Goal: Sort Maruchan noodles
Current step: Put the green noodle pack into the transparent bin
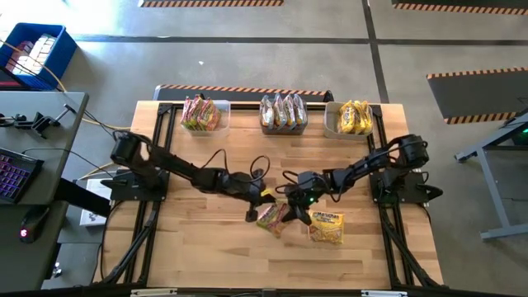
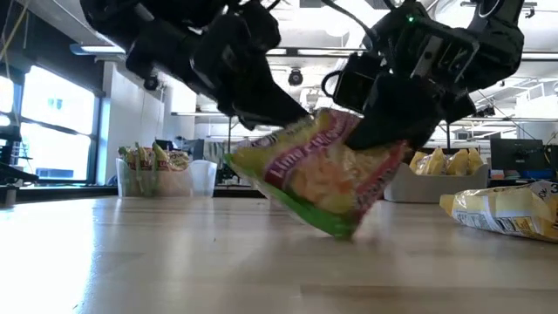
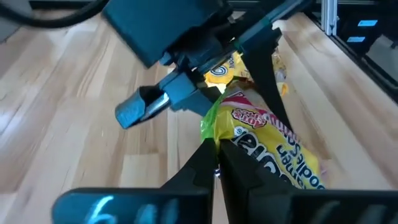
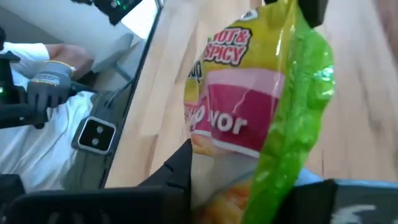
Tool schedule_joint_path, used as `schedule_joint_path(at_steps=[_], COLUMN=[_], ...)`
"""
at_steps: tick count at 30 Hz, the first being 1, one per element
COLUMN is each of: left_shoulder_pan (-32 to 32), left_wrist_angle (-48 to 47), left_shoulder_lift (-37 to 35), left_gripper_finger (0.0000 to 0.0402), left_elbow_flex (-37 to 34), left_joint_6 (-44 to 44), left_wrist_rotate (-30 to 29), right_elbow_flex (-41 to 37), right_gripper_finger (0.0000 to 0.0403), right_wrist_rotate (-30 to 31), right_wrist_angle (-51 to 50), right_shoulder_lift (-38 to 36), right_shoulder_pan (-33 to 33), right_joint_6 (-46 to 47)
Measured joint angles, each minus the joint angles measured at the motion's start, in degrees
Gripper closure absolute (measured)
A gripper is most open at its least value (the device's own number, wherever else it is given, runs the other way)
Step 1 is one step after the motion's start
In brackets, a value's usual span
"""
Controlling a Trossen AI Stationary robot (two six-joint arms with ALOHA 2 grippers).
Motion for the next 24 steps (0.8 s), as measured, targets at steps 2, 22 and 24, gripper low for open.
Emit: schedule_joint_path(at_steps=[2, 22, 24], left_shoulder_pan=[0.2, 1.3, 1.2], left_wrist_angle=[-3.7, -32.5, -32.6], left_shoulder_lift=[-2.4, -27.2, -27.2], left_gripper_finger=[0.0395, 0.0354, 0.0335], left_elbow_flex=[0.0, 0.0, 0.0], left_joint_6=[-2.1, -24.9, -25.3], left_wrist_rotate=[-0.6, 3.0, 5.0], right_elbow_flex=[0.0, 6.3, 8.7], right_gripper_finger=[0.0324, 0.0322, 0.0319], right_wrist_rotate=[0.7, 10.0, 10.0], right_wrist_angle=[1.5, 4.0, 1.1], right_shoulder_lift=[-0.1, -0.2, -0.2], right_shoulder_pan=[0.0, -3.3, -3.3], right_joint_6=[-1.2, -24.8, -26.9])
